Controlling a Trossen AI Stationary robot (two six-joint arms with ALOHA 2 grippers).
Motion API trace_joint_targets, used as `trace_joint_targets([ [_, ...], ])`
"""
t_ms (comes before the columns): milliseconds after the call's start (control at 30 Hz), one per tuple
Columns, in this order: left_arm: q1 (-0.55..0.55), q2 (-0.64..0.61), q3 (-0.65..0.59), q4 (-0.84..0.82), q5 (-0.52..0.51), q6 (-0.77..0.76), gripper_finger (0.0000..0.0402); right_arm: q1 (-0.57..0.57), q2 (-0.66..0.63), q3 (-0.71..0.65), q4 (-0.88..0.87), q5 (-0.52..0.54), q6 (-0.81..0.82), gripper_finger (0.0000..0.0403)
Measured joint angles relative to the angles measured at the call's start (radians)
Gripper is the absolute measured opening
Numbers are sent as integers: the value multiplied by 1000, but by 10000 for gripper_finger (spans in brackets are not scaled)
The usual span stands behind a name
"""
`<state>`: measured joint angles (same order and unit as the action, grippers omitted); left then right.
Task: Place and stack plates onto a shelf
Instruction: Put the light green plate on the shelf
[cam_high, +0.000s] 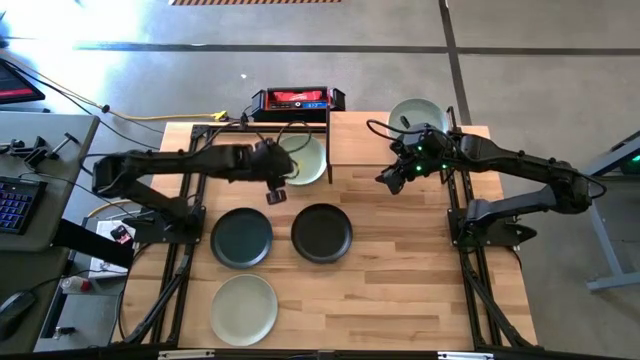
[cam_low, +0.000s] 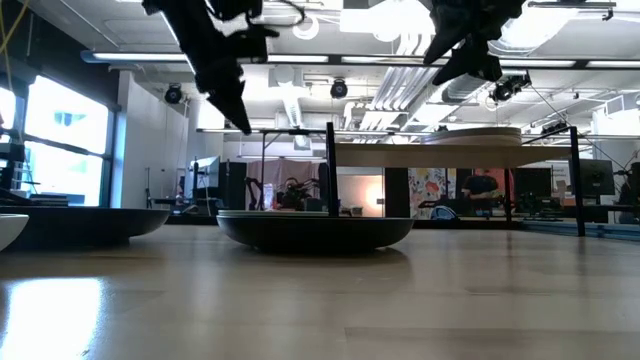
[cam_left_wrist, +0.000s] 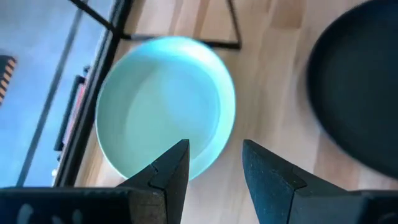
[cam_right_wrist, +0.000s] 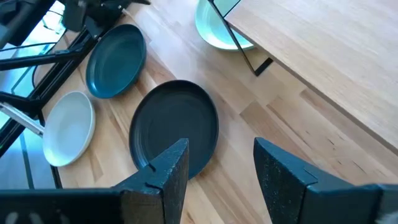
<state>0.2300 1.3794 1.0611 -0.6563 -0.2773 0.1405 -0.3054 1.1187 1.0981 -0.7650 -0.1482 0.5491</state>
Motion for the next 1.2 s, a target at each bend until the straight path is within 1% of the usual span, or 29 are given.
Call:
trace_joint_targets([
  [167, 86, 53, -1, -3, 91, 98, 136, 0, 0, 0, 0, 40, 1, 161],
  [433, 112, 178, 0, -1, 121, 219, 136, 0, 0, 0, 0, 44, 31, 161],
  [667, 112, 301, 0, 6, 111, 259, 136, 0, 0, 0, -1, 44, 65, 161],
  [833, 112, 368, 0, 13, 105, 274, 136, 0, 0, 0, -1, 44, 73, 161],
  [1033, 112, 410, 0, 28, 45, 277, 136, 0, 0, 0, -1, 44, 83, 161],
  [1200, 112, 411, 0, 76, 39, 281, 136, 2, 0, 0, -1, 44, 83, 161],
])
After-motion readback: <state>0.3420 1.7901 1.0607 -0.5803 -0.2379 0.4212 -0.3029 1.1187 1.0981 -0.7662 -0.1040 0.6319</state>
